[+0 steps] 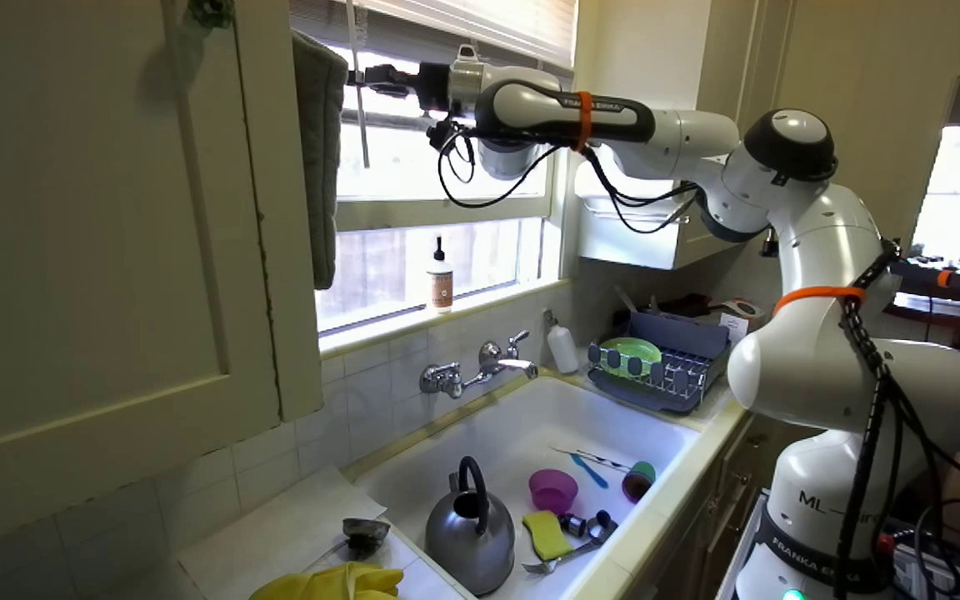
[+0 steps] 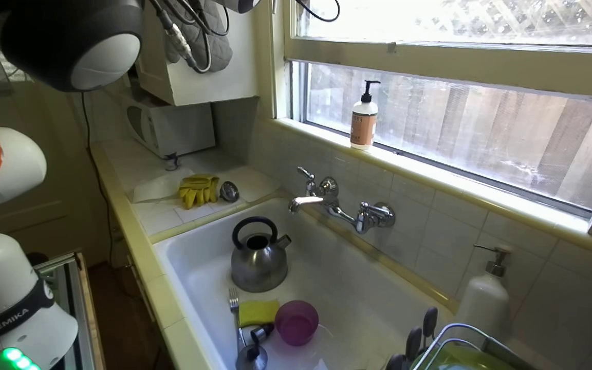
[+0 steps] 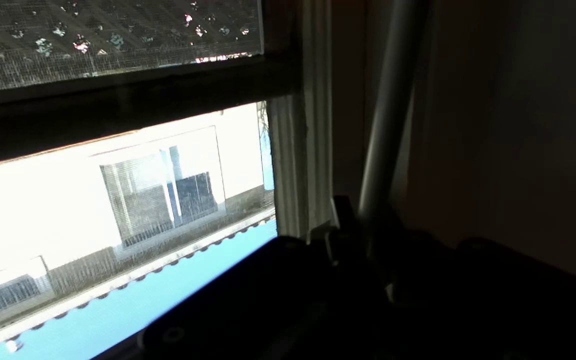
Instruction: Pull the curtain string
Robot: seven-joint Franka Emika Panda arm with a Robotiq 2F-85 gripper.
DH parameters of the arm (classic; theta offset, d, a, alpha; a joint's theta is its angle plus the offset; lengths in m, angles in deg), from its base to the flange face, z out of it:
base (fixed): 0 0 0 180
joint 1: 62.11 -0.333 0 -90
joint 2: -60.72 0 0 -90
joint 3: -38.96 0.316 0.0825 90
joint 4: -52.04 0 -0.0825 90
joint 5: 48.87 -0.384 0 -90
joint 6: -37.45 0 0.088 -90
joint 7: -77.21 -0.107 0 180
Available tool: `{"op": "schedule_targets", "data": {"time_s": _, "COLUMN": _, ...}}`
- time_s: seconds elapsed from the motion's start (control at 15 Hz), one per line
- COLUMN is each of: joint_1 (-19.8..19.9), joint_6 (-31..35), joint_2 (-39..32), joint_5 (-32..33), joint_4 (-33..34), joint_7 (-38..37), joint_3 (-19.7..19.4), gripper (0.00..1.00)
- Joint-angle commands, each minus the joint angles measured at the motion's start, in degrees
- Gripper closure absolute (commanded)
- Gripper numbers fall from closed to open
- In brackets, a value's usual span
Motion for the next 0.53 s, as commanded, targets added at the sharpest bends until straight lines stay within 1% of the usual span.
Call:
{"op": "schedule_targets", "data": {"time_s": 0.0, "joint_1": -1.43, "joint_6": -4.0, "joint_2": -3.59, "joint_5": 2.43, "joint_4": 0.72, "joint_7": 3.27, "joint_3": 1.45, "gripper": 0.97}}
{"op": "schedule_targets", "data": {"time_s": 0.47, "joint_1": -2.95, "joint_6": -6.57, "joint_2": -6.01, "joint_5": 2.06, "joint_4": 1.64, "joint_7": 5.8, "joint_3": 2.26, "gripper": 0.97}}
